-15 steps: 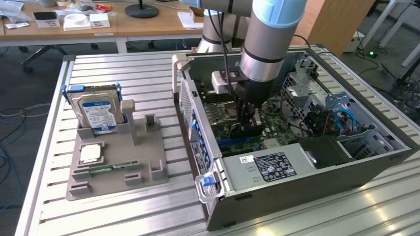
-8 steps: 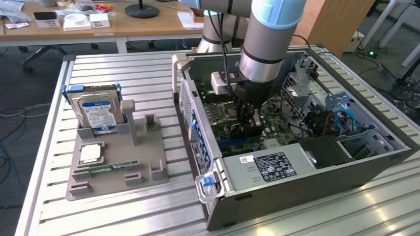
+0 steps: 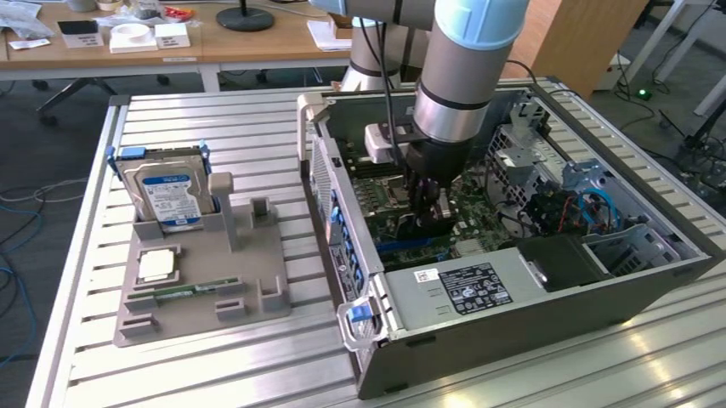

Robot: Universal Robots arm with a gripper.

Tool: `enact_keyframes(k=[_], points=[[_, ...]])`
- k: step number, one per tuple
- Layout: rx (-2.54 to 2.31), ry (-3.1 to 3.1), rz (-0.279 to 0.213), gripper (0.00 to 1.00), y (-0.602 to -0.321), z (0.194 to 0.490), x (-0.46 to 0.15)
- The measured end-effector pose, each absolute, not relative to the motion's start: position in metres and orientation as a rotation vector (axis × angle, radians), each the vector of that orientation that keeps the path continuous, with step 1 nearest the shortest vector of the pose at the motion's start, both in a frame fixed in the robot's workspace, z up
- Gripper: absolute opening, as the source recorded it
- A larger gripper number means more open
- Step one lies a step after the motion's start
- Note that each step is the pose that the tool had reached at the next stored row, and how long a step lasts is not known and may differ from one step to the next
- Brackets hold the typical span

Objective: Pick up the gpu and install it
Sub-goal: 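Insert the gpu into the slot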

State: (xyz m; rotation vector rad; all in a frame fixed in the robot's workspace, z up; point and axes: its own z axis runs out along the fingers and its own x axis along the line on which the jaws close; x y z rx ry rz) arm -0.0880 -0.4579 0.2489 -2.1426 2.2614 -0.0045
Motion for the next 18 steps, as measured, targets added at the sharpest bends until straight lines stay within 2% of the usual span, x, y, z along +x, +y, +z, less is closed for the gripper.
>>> enact_keyframes(k=[18], points=[[-2.171, 2.234, -0.005, 0.26, -0.4579, 0.2462, -0.088]])
